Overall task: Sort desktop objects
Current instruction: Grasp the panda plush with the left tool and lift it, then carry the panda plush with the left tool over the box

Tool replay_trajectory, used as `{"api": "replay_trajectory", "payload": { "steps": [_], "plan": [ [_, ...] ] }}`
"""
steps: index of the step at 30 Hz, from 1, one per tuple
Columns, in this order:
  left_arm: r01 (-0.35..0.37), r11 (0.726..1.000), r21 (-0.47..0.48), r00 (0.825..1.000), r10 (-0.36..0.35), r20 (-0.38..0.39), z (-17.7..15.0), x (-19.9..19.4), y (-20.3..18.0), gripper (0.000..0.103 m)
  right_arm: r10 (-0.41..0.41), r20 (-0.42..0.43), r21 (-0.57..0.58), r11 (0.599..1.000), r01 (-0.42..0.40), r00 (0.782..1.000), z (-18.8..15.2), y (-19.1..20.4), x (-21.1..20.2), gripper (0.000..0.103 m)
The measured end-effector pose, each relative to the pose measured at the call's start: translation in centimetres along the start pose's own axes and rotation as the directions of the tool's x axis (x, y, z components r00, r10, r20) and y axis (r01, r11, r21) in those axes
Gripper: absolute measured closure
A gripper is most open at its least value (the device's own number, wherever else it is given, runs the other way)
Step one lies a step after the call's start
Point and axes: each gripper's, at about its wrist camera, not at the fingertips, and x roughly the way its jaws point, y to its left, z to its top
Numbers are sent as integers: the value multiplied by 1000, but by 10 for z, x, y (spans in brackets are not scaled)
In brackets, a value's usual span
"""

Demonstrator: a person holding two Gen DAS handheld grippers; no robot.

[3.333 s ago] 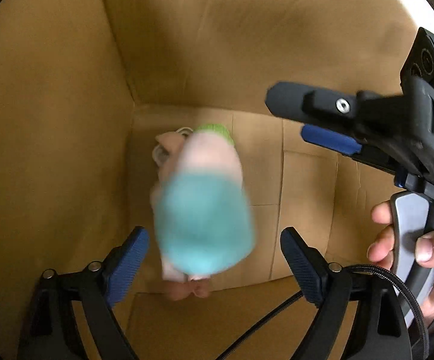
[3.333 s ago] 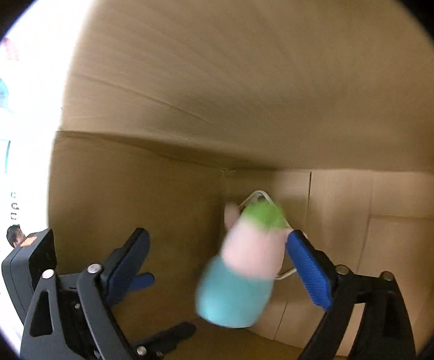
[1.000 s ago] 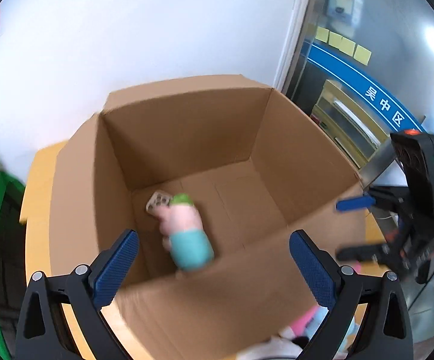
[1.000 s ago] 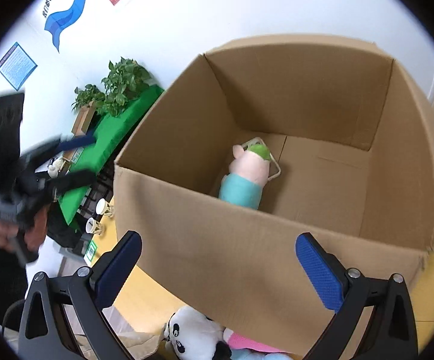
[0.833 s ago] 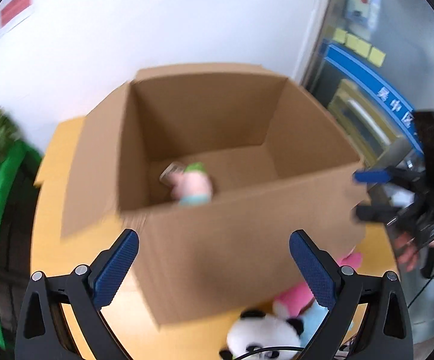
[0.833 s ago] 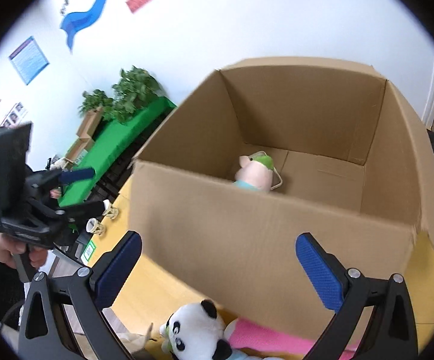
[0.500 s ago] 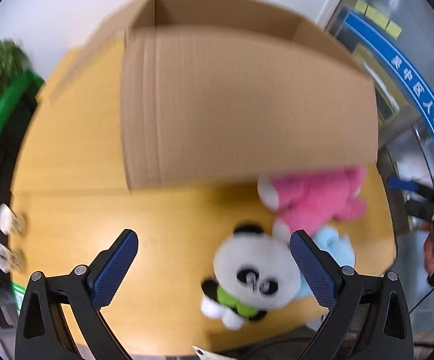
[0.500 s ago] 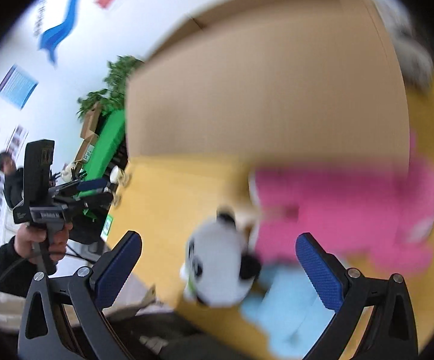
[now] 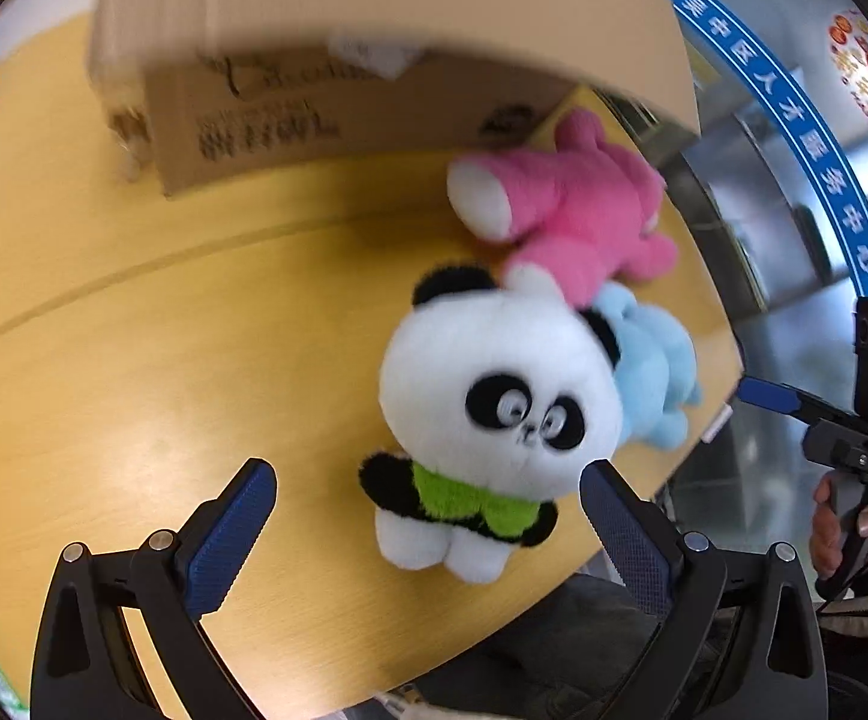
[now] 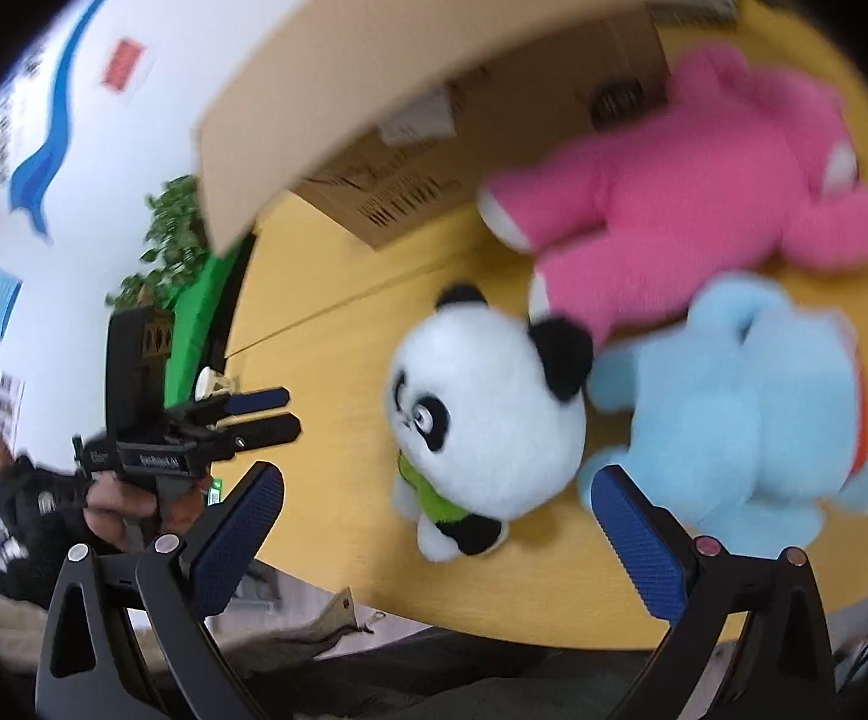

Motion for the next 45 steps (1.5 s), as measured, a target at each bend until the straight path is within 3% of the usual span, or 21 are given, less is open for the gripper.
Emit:
{"api": "replay_trajectory", "payload": {
  "steps": [4,10,13,17,21,23,24,28,29,35,38,41,45],
  "plan": [
    [111,993,-34,993,-112,-47,-14,40,20,1,21,47,131,991,-27,999,-6,-21,23,0],
    [290,954,-72,949,-297,-110,-28,88,24,1,-11,32,171,985,5,999,6,-37,65,0],
    [330,939,-94,930,-340,-137,-36,109,17,1,0,3,210,978,-1,1000,9,-44,82,2],
    [347,925,-157,923,-366,-116,-51,124,19,2,3,-12,223,975,0,1000,3,-47,95,11],
    [358,902,-242,925,-378,-41,-62,120,31,29,24,-14,199,980,-20,1000,2,-47,93,26],
    [346,902,-258,929,-369,-45,-65,119,32,47,34,-18,172,985,-30,999,4,-46,91,33],
    [328,908,-261,935,-352,-49,-66,117,31,62,44,-19,163,986,-40,999,5,-46,91,35],
    [287,918,-274,952,-306,-26,-74,96,18,69,107,-21,128,986,-103,994,5,-38,83,54],
    [281,919,-276,955,-295,-13,-76,88,14,70,133,-16,115,985,-131,991,6,-36,79,55],
    [243,931,-273,969,-224,99,-84,25,-24,73,310,-27,63,949,-308,950,20,-33,52,56],
    [224,938,-264,972,-194,135,-82,3,-51,75,394,-25,39,919,-393,919,25,-33,28,60],
    [228,944,-238,964,-184,194,-79,-24,-83,76,476,9,-2,879,-476,879,37,-26,-12,63],
    [226,960,-166,935,-166,314,-65,-85,-136,77,557,56,-96,829,-551,829,66,-6,-73,64]
  ]
}}
